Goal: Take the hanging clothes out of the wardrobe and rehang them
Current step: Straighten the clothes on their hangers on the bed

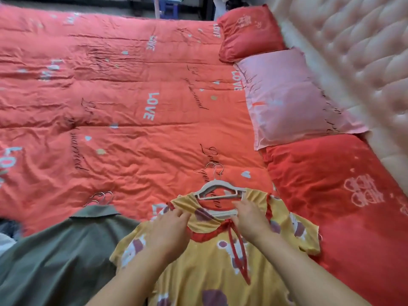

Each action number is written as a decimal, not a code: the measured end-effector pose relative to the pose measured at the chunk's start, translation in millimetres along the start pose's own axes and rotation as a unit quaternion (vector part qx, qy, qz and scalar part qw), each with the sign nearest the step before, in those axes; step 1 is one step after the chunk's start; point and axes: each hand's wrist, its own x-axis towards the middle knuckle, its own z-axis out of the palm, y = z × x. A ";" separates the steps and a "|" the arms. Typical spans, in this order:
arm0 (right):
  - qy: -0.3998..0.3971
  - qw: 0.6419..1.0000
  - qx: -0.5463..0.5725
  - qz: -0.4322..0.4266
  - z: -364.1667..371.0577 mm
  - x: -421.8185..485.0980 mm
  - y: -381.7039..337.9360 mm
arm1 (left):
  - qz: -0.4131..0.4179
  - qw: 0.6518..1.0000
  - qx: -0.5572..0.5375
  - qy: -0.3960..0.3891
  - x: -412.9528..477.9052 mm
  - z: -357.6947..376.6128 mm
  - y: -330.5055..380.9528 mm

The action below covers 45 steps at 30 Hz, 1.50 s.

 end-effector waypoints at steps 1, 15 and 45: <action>-0.003 1.000 -0.005 -0.003 4.0 22.4 11.9 | -0.004 1.000 0.003 -0.002 13.9 11.4 4.1; 0.069 0.994 -0.080 -0.026 92.9 184.6 71.4 | -0.038 0.998 -0.037 0.026 90.1 102.4 3.1; 0.603 0.735 -0.058 -0.304 -98.4 -366.0 -110.2 | 0.075 0.924 -0.112 0.356 -335.8 -90.3 65.1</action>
